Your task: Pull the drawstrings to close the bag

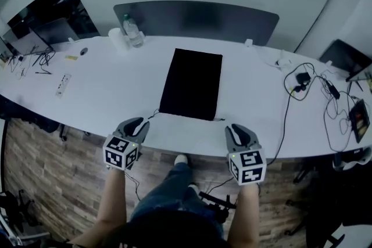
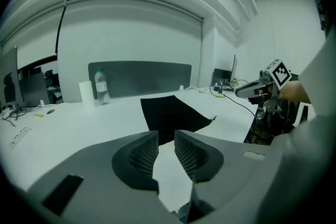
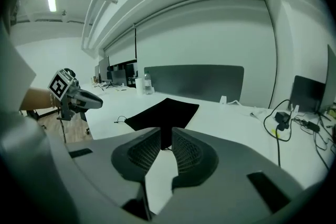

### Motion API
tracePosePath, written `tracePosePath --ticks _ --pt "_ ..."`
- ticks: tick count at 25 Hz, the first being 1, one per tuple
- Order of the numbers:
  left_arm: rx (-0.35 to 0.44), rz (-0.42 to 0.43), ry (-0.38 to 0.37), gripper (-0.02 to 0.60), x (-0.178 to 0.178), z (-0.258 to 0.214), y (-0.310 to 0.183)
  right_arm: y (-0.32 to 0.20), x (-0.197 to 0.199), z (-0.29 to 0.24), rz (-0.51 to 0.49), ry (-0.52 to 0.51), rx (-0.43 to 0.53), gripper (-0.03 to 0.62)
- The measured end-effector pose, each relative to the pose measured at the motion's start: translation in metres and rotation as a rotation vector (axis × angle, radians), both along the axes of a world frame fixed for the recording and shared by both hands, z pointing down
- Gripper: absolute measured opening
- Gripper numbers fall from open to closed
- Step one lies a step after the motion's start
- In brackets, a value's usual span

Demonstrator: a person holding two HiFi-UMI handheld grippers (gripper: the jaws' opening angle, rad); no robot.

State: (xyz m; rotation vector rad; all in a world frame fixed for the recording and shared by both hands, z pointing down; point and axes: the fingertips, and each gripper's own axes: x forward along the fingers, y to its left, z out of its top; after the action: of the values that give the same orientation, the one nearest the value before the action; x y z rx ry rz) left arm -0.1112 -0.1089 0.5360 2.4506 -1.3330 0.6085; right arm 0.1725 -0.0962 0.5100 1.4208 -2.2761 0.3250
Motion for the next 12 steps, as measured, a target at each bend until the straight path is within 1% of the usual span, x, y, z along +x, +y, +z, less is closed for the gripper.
tracePosePath --ticks 3,6,8,12 --pt "-0.092 0.072 -0.042 0.093 0.002 0.031 -0.015 -0.017 0.000 0.024 -0.016 0.021 -0.077 0.061" --pt "-0.159 0.135 -0.085 0.105 0.001 0.057 -0.029 -0.030 0.001 0.040 -0.015 0.031 -0.129 0.057" --pt "-0.203 0.180 -0.132 0.118 -0.001 0.071 -0.036 -0.039 -0.001 0.045 -0.010 0.036 -0.155 0.051" --pt "-0.302 0.304 -0.252 0.124 -0.002 0.100 -0.042 -0.052 -0.004 0.055 -0.017 0.089 -0.226 0.049"
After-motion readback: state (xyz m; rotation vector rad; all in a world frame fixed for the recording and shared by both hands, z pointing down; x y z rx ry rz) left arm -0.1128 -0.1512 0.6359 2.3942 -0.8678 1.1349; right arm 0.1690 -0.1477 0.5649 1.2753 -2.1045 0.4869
